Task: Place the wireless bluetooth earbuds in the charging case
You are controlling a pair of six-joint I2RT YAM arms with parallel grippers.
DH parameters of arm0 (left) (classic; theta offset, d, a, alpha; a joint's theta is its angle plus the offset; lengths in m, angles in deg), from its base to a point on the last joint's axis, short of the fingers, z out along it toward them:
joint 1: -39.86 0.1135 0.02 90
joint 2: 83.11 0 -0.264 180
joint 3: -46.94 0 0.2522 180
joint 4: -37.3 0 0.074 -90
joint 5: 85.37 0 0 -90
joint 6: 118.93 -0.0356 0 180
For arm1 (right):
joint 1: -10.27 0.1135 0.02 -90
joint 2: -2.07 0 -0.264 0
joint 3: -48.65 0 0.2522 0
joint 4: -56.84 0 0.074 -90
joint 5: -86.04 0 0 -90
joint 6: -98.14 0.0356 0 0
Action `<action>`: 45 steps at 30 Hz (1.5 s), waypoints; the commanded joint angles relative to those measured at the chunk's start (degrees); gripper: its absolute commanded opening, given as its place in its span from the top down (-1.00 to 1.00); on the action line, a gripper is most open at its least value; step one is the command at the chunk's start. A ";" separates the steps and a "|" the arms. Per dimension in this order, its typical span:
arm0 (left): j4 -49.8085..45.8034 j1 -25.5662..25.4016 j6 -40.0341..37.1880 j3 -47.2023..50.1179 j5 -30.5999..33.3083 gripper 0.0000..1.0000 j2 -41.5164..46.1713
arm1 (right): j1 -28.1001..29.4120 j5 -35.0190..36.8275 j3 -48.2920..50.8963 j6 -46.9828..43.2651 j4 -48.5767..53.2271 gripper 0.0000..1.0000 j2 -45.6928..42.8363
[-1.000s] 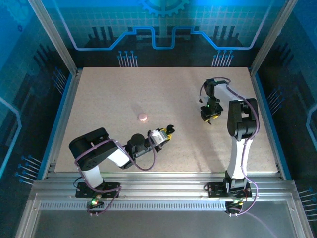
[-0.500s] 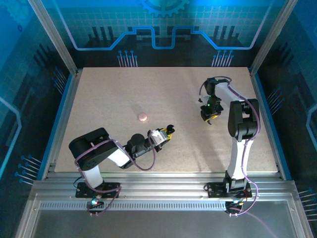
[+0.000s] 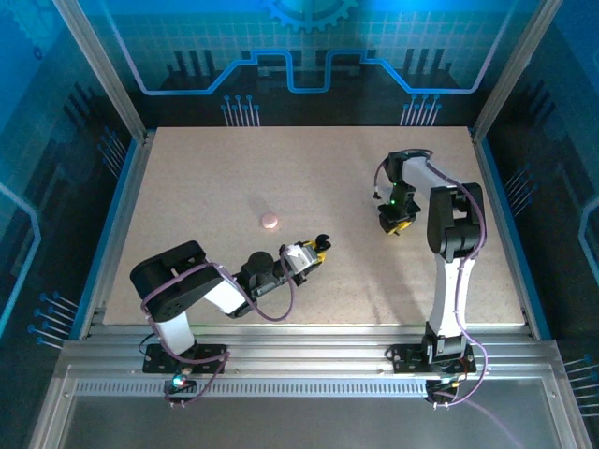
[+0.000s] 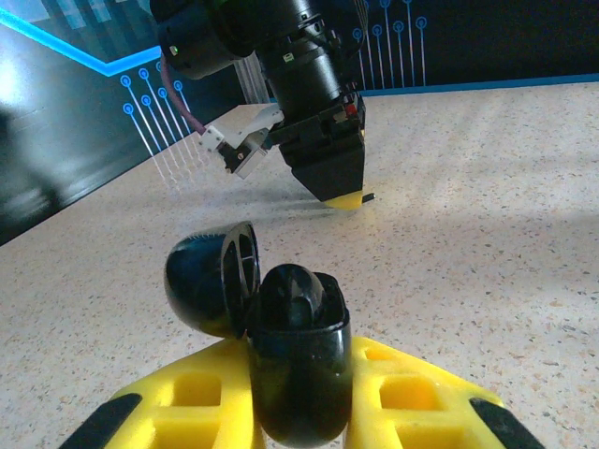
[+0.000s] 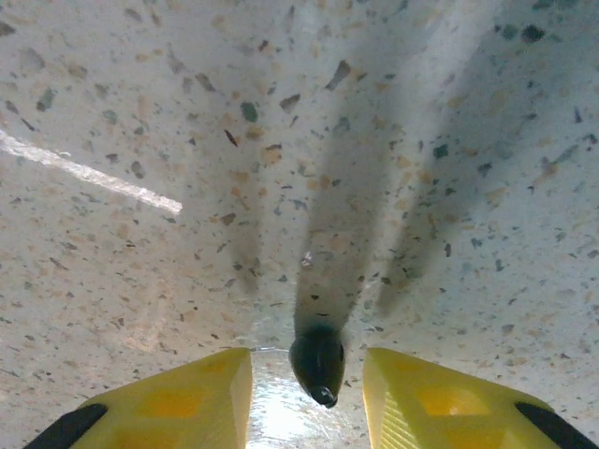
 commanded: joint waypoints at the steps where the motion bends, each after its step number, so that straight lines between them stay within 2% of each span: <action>1: 1.11 0.44 0.08 -0.62 -0.42 0.74 0.46 | -0.61 -1.11 -1.82 -1.23 0.47 0.30 1.88; 15: 1.15 0.44 -0.49 -0.80 -0.55 0.73 0.87 | -0.96 -1.96 -2.83 -1.50 -0.63 0.47 3.22; 25: 1.14 0.44 -0.58 -1.20 -0.88 0.73 0.43 | -1.30 -4.46 0.17 -0.65 -4.69 0.52 -1.31; 30: 1.16 0.44 -0.42 -1.48 -1.02 0.73 -0.18 | -1.30 -6.99 4.70 1.09 -9.61 0.53 -6.12; 45: 1.16 0.39 1.46 -4.08 -2.64 0.73 -4.16 | -0.92 -21.43 23.75 10.20 -26.45 0.54 -22.76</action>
